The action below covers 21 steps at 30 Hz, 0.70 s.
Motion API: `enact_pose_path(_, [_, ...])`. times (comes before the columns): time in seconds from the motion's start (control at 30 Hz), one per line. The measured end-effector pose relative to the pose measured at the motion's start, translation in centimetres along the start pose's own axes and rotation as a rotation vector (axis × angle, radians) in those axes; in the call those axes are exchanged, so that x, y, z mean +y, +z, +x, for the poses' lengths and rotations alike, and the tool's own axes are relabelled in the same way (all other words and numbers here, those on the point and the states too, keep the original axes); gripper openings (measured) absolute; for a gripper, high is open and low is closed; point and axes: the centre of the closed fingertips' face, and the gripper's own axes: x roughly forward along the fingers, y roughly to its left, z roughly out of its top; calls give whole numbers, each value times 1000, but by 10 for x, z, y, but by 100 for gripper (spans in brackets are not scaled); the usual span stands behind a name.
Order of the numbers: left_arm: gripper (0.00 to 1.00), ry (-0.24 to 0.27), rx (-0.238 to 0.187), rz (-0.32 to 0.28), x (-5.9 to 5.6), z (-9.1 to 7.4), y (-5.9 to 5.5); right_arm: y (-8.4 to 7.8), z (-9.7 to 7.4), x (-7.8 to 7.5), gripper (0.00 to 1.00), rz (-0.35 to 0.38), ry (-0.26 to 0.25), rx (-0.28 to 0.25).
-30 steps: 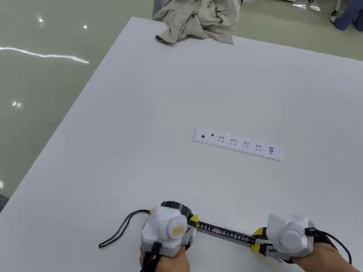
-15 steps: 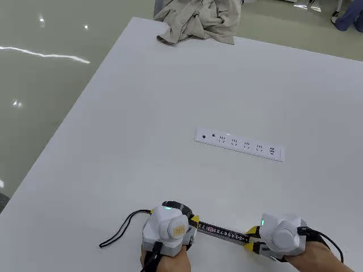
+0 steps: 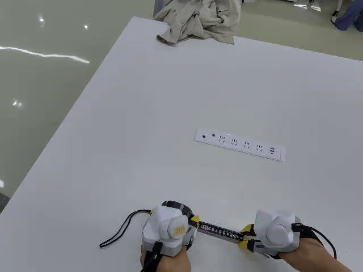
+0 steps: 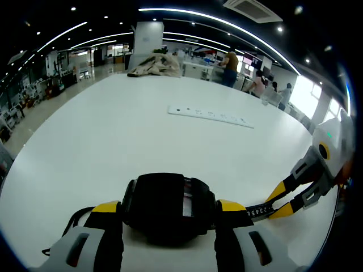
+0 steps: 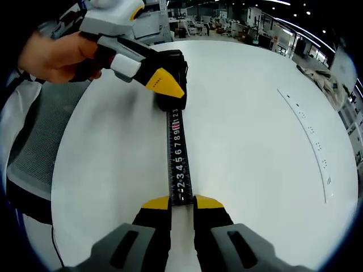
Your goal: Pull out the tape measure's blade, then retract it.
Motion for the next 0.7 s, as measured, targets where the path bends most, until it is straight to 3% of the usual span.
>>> enact_pose_path(0.7, [63, -1, 10, 2, 0, 0, 0, 17, 10, 1, 14, -19, 15, -10])
